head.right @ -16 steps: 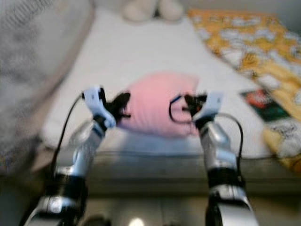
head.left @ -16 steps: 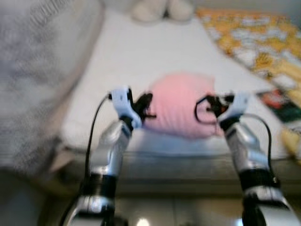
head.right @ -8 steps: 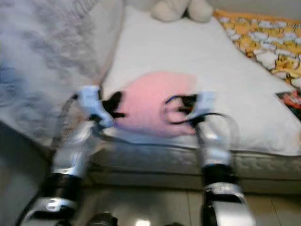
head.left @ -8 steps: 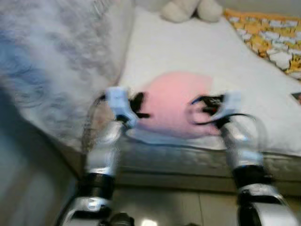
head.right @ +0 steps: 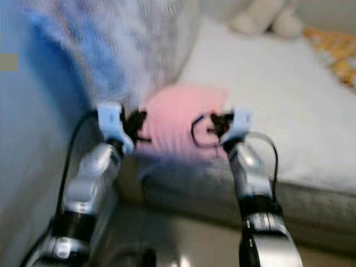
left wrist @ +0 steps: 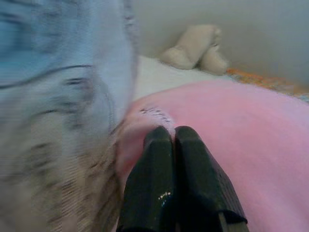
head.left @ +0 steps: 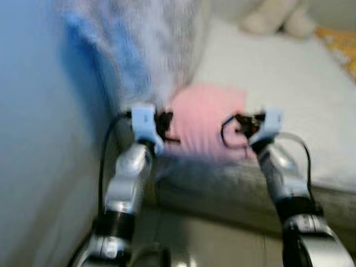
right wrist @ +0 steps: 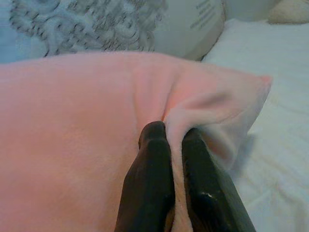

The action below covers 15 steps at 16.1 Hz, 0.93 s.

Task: Clean up the room

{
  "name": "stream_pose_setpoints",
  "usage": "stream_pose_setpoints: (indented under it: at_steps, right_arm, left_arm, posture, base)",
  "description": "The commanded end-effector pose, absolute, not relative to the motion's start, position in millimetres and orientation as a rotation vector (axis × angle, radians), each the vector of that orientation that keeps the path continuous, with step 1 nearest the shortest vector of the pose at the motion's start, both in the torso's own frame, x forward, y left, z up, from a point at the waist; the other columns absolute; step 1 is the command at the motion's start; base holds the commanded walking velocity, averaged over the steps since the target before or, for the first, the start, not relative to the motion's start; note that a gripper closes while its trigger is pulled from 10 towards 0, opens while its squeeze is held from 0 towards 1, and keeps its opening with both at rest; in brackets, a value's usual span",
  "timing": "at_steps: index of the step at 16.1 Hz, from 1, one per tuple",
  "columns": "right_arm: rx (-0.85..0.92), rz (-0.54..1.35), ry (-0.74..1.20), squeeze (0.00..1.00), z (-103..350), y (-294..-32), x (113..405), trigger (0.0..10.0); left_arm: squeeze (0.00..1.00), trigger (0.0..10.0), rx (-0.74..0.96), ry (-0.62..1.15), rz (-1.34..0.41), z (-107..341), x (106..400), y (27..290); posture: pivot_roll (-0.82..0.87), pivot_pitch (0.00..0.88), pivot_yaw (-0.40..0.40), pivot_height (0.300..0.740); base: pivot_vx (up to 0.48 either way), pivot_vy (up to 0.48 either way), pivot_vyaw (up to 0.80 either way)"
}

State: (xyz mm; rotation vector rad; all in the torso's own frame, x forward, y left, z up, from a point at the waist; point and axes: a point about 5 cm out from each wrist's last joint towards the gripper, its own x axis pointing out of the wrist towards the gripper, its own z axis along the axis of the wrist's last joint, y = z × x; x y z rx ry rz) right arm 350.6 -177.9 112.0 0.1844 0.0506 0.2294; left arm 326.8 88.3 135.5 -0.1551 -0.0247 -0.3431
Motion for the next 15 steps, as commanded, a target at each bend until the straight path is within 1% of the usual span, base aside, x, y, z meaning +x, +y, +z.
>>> stream_pose_setpoints:
  at_steps: [1, 2, 3, 5, 7, 11, 12, 15]
  right_arm:
    - [0.162, 0.193, 0.042, 0.00, 113.2, -185.1, 350.9, 5.1]
    - [0.160, 0.191, 0.050, 0.00, 111.5, -185.7, 350.6, 10.0]
    - [0.162, 0.191, 0.050, 0.00, 110.8, -185.7, 350.3, 10.0]
    - [0.167, 0.183, 0.053, 0.00, 109.3, -185.8, 350.0, 10.0]
    - [0.170, 0.183, 0.058, 0.00, 107.5, -184.0, 350.1, 10.0]
    - [0.145, 0.186, 0.043, 0.00, 109.3, -183.0, 351.2, 10.0]
    - [0.143, 0.185, 0.042, 0.00, 109.8, -183.4, 351.6, 10.0]
    - [0.138, 0.188, 0.043, 0.00, 109.9, -182.7, 351.9, 10.0]
  left_arm:
    - [0.00, 10.0, -0.122, 0.011, -0.352, 133.2, 328.6, 80.8]
    - [0.00, 10.0, -0.096, -0.027, -0.366, 136.9, 327.3, 79.8]
    - [0.00, 10.0, -0.078, -0.044, -0.379, 139.1, 325.9, 78.7]
    - [0.00, 10.0, -0.069, -0.056, -0.373, 140.1, 325.3, 79.1]
    - [0.00, 10.0, -0.092, -0.039, -0.392, 139.1, 324.2, 77.5]
    - [0.00, 10.0, -0.087, -0.033, -0.359, 136.0, 324.6, 80.3]
    - [0.00, 10.0, -0.069, -0.036, -0.349, 135.6, 324.8, 81.0]
    - [0.00, 10.0, -0.037, -0.043, -0.334, 135.3, 325.6, 83.4]
  posture:
    - [0.09, 0.000, -0.020, 0.740]
    - [0.09, 0.000, -0.017, 0.740]
    - [0.09, 0.000, -0.015, 0.740]
    - [0.09, 0.000, -0.016, 0.740]
    - [0.10, 0.000, -0.016, 0.740]
    - [0.10, 0.000, -0.021, 0.740]
    - [0.10, 0.000, -0.022, 0.740]
    - [0.10, 0.000, -0.022, 0.740]
  base:
    - [0.000, 0.000, 0.00]
    - [0.000, 0.000, 0.00]
    - [0.000, 0.000, 0.00]
    - [0.000, -0.319, 0.00]
    - [0.000, -0.480, 0.00]
    - [0.000, -0.471, 0.00]
    - [0.266, -0.375, 0.00]
    - [0.000, 0.000, 0.00]
